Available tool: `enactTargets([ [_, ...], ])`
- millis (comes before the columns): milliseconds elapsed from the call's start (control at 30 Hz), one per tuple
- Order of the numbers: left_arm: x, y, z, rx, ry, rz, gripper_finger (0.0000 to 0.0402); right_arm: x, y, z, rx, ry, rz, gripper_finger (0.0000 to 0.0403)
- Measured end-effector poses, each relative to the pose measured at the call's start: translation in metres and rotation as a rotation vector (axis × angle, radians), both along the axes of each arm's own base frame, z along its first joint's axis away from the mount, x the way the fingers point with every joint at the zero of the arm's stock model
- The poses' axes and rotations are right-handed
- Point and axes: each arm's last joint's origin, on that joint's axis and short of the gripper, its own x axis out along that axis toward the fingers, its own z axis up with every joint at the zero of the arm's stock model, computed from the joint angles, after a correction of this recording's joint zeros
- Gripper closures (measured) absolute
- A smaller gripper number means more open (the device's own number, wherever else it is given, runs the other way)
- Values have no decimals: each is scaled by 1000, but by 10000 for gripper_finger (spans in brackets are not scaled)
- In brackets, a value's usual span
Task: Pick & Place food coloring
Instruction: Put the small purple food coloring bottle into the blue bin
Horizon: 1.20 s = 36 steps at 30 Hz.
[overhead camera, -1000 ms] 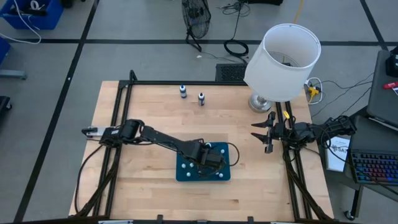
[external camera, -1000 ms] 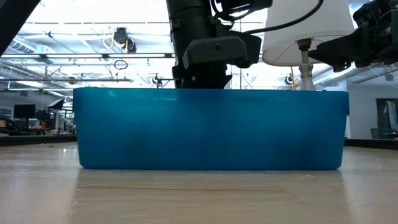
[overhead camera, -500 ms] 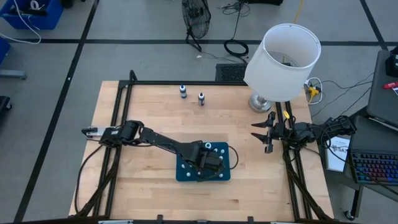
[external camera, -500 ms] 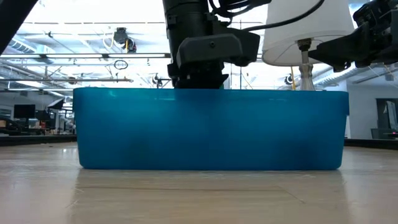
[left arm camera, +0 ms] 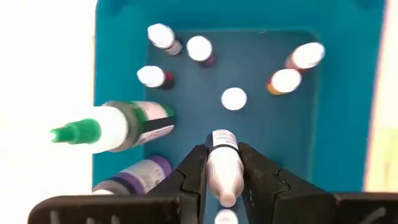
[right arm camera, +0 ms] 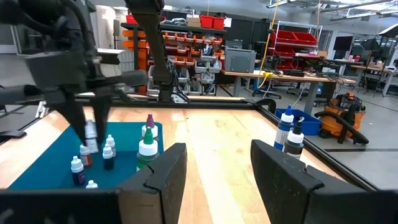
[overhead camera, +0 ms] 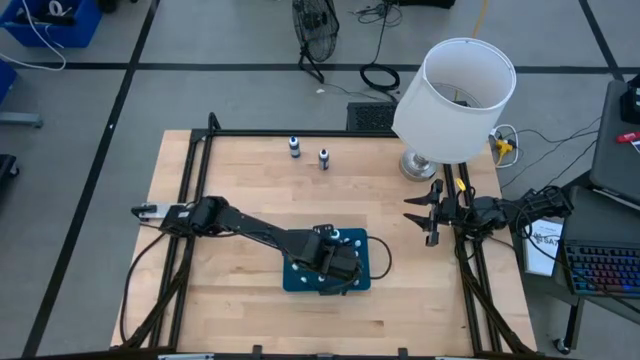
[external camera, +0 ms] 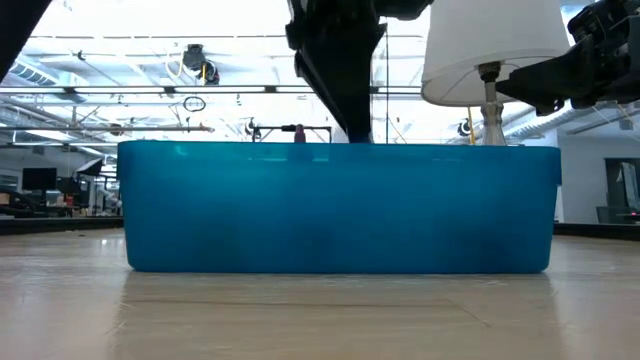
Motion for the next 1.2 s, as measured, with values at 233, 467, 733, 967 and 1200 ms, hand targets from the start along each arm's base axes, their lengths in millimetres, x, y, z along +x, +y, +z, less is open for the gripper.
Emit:
enactTargets([
  [233,-4,-19,-5,-39,2,-6,331,0,0,0,0,0,0,236],
  [467,-6,-21,-20,-42,7,13,331,0,0,0,0,0,0,236],
  [733,0,-7,-36,-73,6,42,331,0,0,0,0,0,0,236],
  [967,0,3,-47,-102,30,58,331,0,0,0,0,0,0,236],
  [1200,-1,6,-58,-132,50,62,331,0,0,0,0,0,0,236],
])
